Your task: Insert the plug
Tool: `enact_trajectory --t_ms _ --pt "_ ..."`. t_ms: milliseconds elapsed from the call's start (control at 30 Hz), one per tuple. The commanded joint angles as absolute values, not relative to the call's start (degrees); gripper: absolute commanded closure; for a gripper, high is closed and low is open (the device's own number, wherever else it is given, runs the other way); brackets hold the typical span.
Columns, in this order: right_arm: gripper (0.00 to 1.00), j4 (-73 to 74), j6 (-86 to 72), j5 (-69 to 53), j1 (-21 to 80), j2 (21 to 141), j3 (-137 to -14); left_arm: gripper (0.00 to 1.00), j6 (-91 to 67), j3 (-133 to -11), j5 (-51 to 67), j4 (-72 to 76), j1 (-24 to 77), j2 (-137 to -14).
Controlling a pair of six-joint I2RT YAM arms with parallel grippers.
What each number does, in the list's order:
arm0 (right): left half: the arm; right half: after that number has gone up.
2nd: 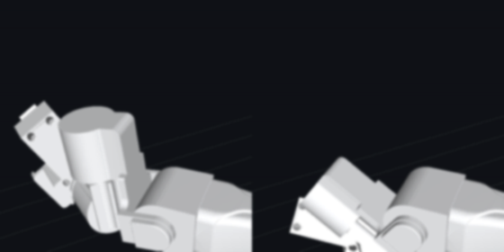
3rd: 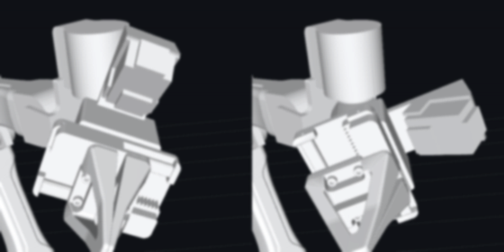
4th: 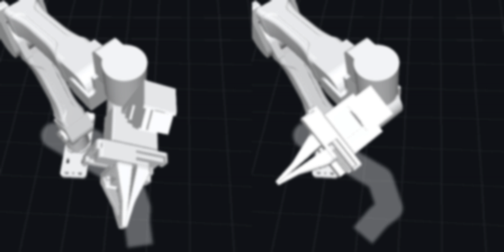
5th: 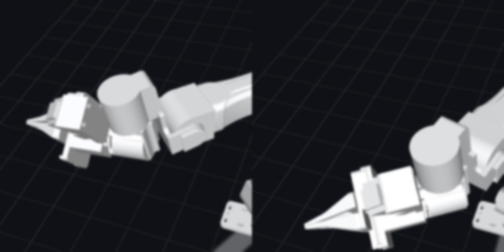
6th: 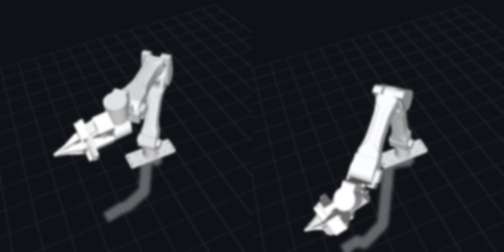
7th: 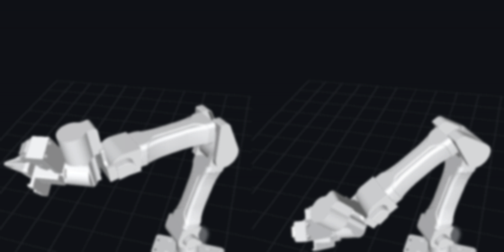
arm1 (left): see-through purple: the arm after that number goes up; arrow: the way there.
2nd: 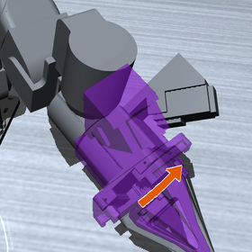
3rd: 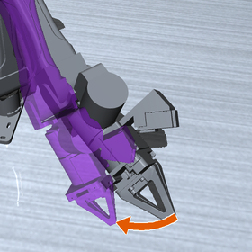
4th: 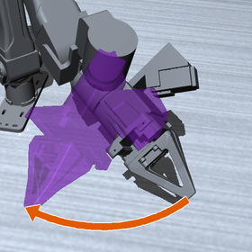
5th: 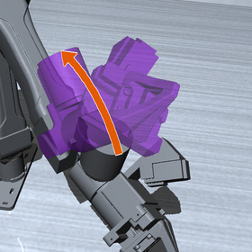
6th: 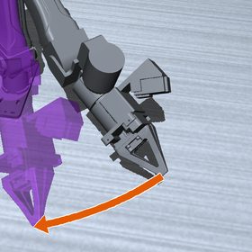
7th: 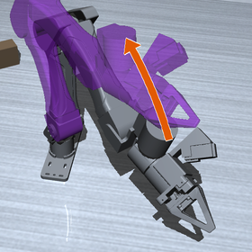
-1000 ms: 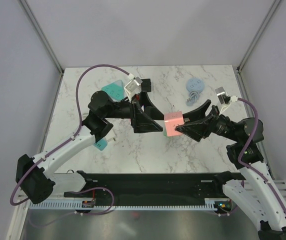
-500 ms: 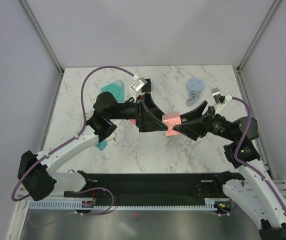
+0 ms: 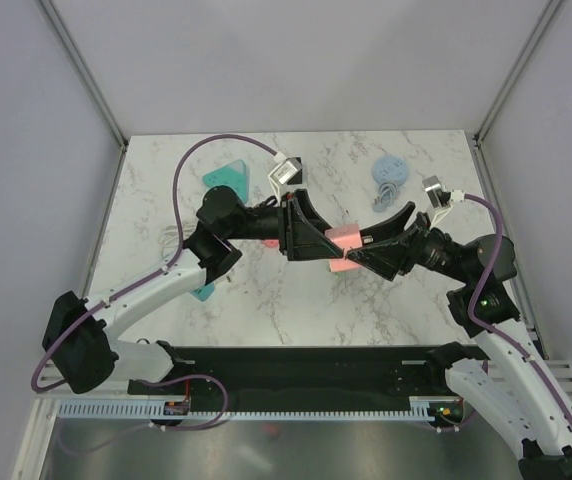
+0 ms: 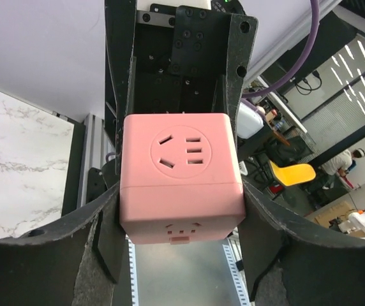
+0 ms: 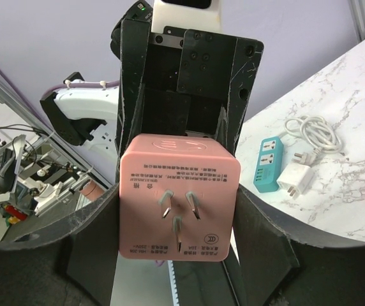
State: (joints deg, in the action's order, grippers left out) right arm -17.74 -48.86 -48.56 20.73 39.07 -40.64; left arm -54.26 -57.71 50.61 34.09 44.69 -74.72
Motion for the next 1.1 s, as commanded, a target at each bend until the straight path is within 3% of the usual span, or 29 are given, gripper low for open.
enact_trajectory --t_ms 0,33,67,133,167,533,867,1067 --pt "0.45 -18.5 -47.8 -47.9 21.3 39.0 -42.1 0.75 -59.8 -58.5 52.8 41.5 45.3 -76.4" --pt "0.38 -17.1 -47.2 -47.7 21.3 39.0 -43.1 0.85 -60.2 -58.6 53.1 42.0 45.3 -76.6" --pt "0.23 -13.6 -45.1 -47.6 21.4 38.9 -43.8 0.98 -60.6 -58.7 53.4 42.3 45.3 -76.7" --pt "0.05 -9.5 -42.7 -47.5 21.3 38.4 -45.3 0.98 -60.6 -59.3 55.1 42.6 45.2 -77.2" --pt "0.02 -5.9 -41.1 -47.0 21.3 38.1 -45.8 0.98 -60.6 -59.7 56.2 42.9 45.1 -77.3" --pt "0.02 10.4 -41.0 -43.8 21.2 33.7 -54.2 0.98 -74.9 -67.1 71.2 63.3 43.1 -83.5" --pt "0.02 12.0 -38.8 -46.7 21.3 32.3 -58.6 0.98 -68.9 -69.7 70.5 53.8 43.0 -83.8" --pt "0.02 12.2 -39.8 -42.5 21.3 33.5 -62.2 0.98 -61.4 -69.9 69.3 43.8 42.9 -82.7"
